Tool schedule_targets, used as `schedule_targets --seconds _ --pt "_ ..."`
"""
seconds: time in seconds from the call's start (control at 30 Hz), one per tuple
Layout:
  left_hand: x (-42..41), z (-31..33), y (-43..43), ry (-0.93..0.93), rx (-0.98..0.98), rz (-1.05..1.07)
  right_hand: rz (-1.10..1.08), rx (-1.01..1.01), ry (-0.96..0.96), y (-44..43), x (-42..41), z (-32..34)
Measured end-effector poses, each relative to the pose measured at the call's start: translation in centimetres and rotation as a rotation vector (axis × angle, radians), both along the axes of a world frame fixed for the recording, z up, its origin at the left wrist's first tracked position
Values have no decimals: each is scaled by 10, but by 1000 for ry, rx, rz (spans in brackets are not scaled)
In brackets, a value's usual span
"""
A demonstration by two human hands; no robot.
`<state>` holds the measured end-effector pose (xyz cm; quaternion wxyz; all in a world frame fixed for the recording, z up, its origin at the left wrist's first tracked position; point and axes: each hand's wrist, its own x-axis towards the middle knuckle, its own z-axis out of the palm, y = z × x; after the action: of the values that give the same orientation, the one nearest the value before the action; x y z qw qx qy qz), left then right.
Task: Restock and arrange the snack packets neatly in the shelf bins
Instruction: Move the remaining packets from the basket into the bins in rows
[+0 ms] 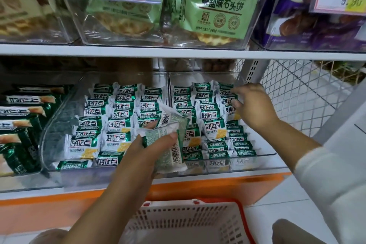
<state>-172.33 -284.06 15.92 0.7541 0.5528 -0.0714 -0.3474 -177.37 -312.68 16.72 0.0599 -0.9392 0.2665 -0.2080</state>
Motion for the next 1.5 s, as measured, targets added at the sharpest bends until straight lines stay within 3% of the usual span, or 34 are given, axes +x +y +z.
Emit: schedule_targets --seconds 0.07,0.17,0.37,0.47,0.6,0.83,0.97,1.1,1.17,1.27,1.5 --pt "1 -3 1 11 22 -31 48 330 -152 44 -20 12" --pt "-5 0 2 50 -2 -64 205 842 -185 110 -47 25" --pt "-20 6 8 14 69 -284 189 1161 -297 150 -70 12" --pt "-19 3 14 -86 124 -261 112 1267 -399 149 -81 6" --pt "-13 7 19 -351 166 -242 1 1274 -469 143 -89 3" --pt "-26 5 13 -484 180 -330 21 1145 -473 148 -75 3" --pt "-19 6 12 -441 176 -224 104 1386 -435 144 -74 12" --pt "-13 6 15 -296 187 -157 393 1631 -323 135 -82 22" --pt "-11 4 16 -248 207 -170 435 1531 -245 133 -85 22" --pt "-13 5 15 -212 179 -198 295 1263 -194 132 -85 19" --pt "-14 4 12 -264 151 -203 230 1223 -215 133 -84 15"
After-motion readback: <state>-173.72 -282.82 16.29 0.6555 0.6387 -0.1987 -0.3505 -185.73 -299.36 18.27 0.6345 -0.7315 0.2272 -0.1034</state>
